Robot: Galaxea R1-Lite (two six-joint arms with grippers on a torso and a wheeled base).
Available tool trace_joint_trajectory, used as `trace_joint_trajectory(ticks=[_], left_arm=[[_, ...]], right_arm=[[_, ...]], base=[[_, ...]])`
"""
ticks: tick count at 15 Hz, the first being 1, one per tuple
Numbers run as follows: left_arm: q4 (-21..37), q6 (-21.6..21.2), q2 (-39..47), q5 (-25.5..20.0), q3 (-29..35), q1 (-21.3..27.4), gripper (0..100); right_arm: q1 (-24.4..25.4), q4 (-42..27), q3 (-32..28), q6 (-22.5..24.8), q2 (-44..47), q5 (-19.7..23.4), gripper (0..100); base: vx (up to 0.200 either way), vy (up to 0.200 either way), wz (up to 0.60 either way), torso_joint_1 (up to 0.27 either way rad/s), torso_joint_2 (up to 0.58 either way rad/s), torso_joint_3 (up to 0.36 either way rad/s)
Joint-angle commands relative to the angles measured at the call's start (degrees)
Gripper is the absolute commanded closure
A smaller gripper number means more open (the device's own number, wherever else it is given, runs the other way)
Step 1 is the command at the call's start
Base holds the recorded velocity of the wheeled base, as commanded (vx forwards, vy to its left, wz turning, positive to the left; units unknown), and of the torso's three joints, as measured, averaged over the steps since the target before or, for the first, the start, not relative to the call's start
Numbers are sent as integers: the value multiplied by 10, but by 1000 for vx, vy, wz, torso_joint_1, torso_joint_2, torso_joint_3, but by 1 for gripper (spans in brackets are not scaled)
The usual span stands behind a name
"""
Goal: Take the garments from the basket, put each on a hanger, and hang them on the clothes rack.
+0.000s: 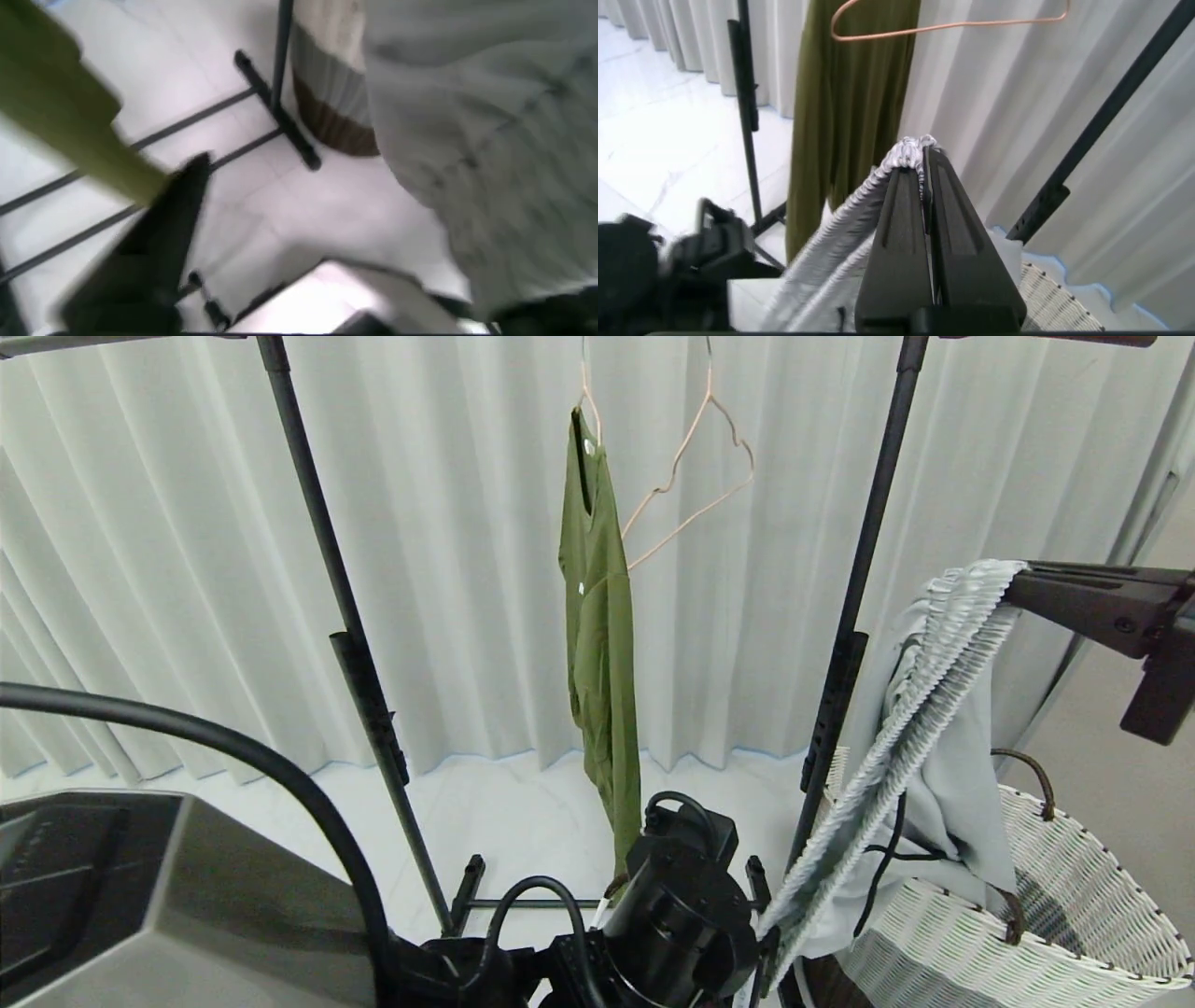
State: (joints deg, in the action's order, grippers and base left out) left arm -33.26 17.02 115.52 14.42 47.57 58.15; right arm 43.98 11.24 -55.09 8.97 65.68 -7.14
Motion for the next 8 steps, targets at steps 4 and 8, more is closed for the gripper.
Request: trace_joint_trajectory(ticks=[4, 8], left_arm=[[-34, -52, -40, 24, -49, 11, 100], [-84, -118, -118, 47, -102, -25, 100]], right_arm=[[2, -3, 7, 1, 4, 0, 100], [14, 1, 32, 8, 16, -2, 100]], base=[[0, 0, 0, 0, 0, 0], [0, 0, 0, 0, 0, 0]])
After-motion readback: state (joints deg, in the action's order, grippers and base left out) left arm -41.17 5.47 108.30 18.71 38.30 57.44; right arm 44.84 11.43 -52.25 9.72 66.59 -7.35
